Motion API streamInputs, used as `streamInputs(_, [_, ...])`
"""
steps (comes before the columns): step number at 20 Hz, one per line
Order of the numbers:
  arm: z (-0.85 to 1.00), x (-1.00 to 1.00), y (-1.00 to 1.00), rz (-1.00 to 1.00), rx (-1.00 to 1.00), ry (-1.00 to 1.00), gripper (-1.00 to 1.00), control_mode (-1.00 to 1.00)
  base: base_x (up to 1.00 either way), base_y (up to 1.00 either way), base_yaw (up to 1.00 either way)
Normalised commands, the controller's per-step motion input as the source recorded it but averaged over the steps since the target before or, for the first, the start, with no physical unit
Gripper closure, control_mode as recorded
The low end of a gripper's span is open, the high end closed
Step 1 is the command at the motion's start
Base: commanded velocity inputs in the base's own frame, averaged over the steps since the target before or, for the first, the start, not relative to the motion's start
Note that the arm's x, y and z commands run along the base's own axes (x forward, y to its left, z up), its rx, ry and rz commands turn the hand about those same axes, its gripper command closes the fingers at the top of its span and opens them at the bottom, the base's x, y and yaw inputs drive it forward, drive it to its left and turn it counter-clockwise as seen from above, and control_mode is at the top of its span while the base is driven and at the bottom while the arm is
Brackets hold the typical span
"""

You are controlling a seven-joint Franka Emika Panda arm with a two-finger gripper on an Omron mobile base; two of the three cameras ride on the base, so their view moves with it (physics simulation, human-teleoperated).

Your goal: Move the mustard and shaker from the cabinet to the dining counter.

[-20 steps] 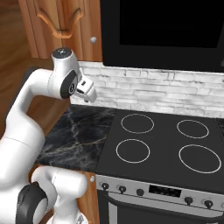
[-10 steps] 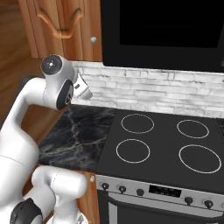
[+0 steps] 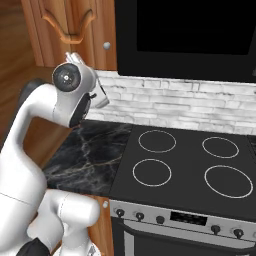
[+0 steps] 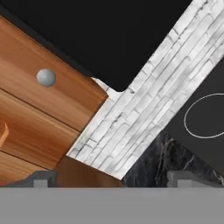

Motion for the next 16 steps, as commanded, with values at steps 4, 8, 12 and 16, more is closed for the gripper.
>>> streamInputs(4, [0.41,-0.39,-0.26,0.0,0.2,-0.18,-1.0,-1.0,0.0,0.0,0.0])
streamInputs(8, [0.44,-0.07,-0.04,0.0,0.16,-0.13,-1.0,-1.0,0.0,0.0,0.0])
streamInputs(12, [0.28,0.03,0.0,0.0,0.14,-0.11,-1.0,-1.0,0.0,0.0,0.0])
streamInputs(16, [0.17,0.14,0.0,0.0,0.12,-0.12,-1.0,-1.0,0.0,0.0,0.0])
